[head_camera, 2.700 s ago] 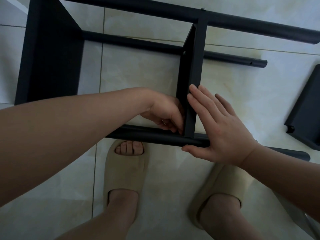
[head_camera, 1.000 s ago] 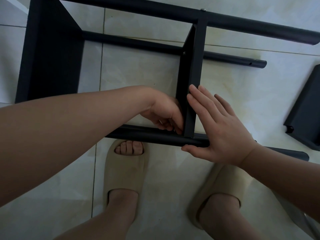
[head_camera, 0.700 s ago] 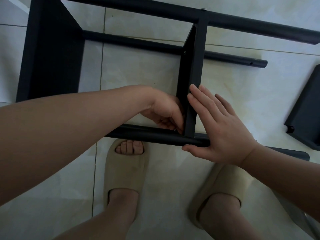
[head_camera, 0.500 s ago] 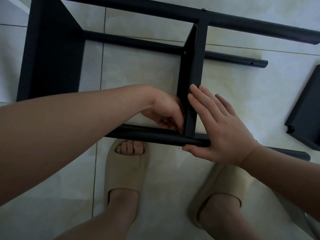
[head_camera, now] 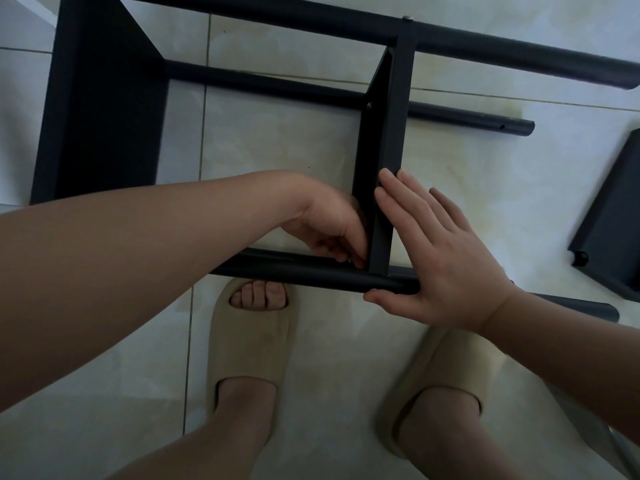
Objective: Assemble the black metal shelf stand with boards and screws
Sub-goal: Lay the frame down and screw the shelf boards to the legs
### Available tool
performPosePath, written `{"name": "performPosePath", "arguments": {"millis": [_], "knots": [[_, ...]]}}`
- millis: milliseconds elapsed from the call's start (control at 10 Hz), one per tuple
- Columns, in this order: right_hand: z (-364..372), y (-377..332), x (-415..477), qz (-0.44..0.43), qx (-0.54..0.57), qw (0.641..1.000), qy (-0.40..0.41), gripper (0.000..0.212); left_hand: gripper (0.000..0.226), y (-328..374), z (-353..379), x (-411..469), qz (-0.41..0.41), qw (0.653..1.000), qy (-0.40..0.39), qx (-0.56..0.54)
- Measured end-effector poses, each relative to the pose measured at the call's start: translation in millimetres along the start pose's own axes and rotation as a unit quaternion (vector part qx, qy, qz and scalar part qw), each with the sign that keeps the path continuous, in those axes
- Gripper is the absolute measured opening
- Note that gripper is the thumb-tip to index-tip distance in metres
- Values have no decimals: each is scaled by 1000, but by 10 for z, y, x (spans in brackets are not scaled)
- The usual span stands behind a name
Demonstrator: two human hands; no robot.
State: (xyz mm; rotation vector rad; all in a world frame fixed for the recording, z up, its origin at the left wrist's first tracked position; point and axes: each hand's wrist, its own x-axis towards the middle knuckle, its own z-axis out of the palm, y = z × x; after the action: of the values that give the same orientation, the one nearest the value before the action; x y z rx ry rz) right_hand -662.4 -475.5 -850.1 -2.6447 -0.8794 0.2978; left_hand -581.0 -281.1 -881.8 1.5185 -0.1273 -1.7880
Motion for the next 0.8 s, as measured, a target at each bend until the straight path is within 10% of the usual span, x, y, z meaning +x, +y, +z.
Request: {"name": "performPosePath", "arguments": {"millis": [800], "knots": [[0, 2, 2, 0, -2, 1000, -2, 104, 19, -2, 11, 0, 6, 1000, -7, -24]]}}
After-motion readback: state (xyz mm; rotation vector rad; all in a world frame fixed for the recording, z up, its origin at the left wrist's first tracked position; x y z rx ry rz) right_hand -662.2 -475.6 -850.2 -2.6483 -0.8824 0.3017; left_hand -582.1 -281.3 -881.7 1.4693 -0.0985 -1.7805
